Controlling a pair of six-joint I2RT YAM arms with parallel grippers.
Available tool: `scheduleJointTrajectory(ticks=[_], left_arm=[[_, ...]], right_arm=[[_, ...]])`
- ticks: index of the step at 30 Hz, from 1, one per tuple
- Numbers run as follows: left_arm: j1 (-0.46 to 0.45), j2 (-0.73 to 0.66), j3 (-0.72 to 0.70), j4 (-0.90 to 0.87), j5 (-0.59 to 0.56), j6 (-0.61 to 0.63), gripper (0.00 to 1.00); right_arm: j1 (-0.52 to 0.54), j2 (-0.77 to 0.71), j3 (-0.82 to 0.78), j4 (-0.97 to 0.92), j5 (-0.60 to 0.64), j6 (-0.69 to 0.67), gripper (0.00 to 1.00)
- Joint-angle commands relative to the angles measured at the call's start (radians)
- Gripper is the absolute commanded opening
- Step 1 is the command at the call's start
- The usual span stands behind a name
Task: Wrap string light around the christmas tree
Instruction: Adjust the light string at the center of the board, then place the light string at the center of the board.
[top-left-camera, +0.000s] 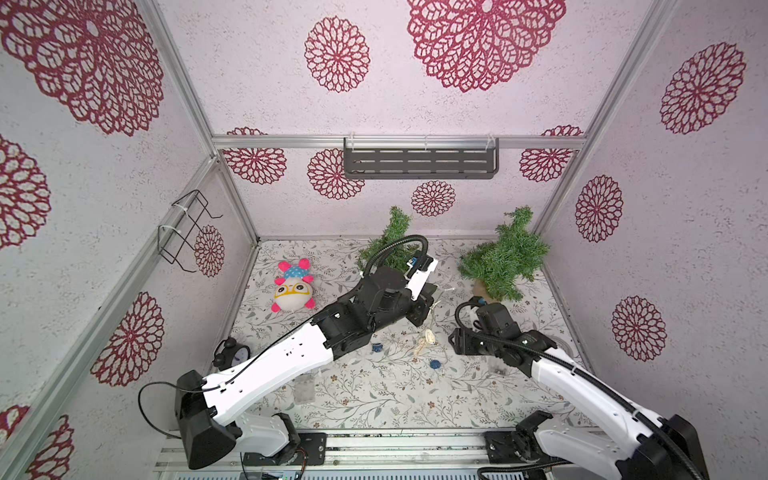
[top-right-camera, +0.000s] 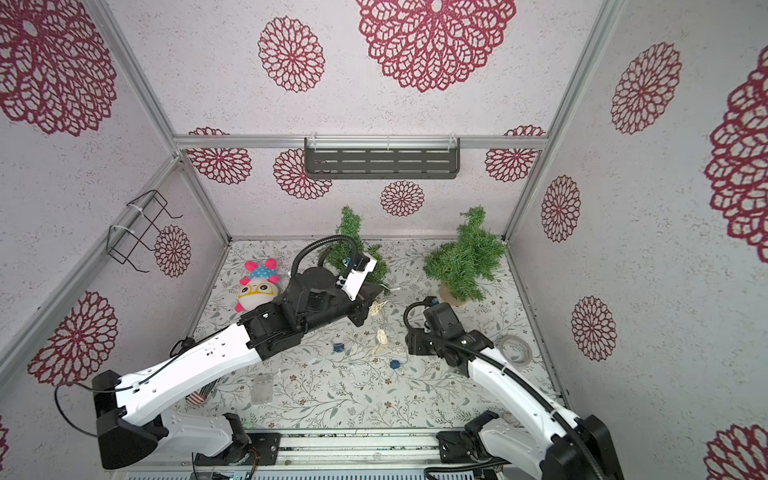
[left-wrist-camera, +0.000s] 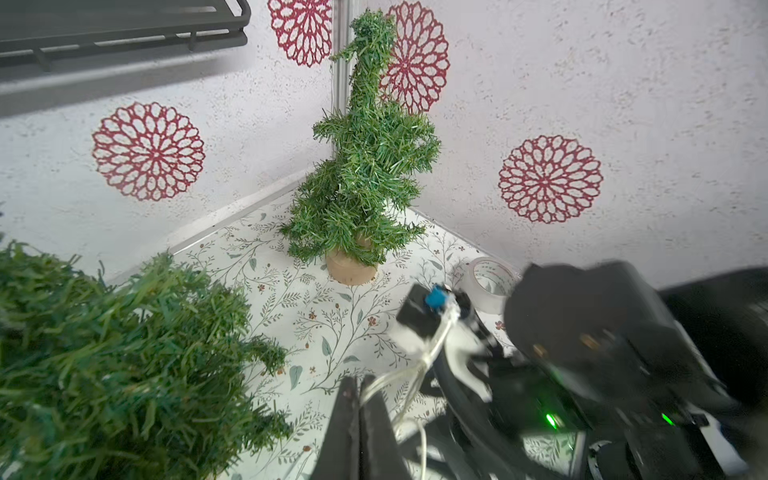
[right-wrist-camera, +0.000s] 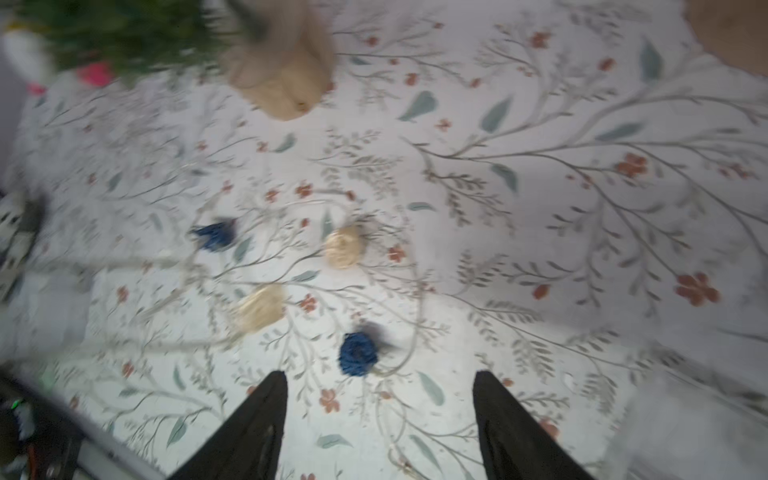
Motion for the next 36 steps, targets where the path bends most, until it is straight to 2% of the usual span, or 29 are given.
scheduleJointTrajectory(ticks=[1,4,8,13,16,18,26,29,32,34,36], left_arm=[[0.003,0.037,0.080,0.013,-0.002,0.029,0.00],[-0.005,0.076,0.128,0.005,0.021,0.009,0.00],[-0.022,0.098,0.160,-0.001,0.025,0.002,0.00],[-0.029,0.115,0.194,-0.002,0.015,-0.022,0.00],[-0.028,0.115,0.200,0.014,0.017,-0.034,0.00],[-0.030,0.119,0.204,0.021,0.024,-0.040,0.00],[-0.028,0.130,0.182,0.020,0.032,-0.053,0.02],[-0.028,0.153,0.191,0.051,0.059,-0.056,0.04],[-0.028,0.194,0.212,0.068,0.089,-0.056,0.10],[-0.027,0.217,0.225,0.055,0.099,-0.056,0.18],[-0.019,0.230,0.219,0.034,0.098,-0.063,0.31]], right_arm=[[0.025,-0.083,-0.058,0.206,-0.071,-0.007,0.79],[0.039,-0.100,-0.084,0.350,-0.059,0.021,0.81],[0.059,-0.027,-0.092,0.513,0.081,0.051,0.80],[0.107,0.076,-0.108,0.729,0.184,0.075,0.77],[0.132,0.104,-0.118,0.763,0.276,0.071,0.74],[0.132,0.110,-0.133,0.772,0.326,0.085,0.67],[0.119,0.021,-0.145,0.557,0.486,0.142,0.19],[0.065,-0.025,-0.145,0.415,0.507,0.160,0.11],[-0.034,-0.078,-0.143,0.274,0.480,0.189,0.07],[-0.109,-0.102,-0.143,0.182,0.456,0.203,0.05],[-0.195,-0.108,-0.136,0.086,0.429,0.199,0.04]])
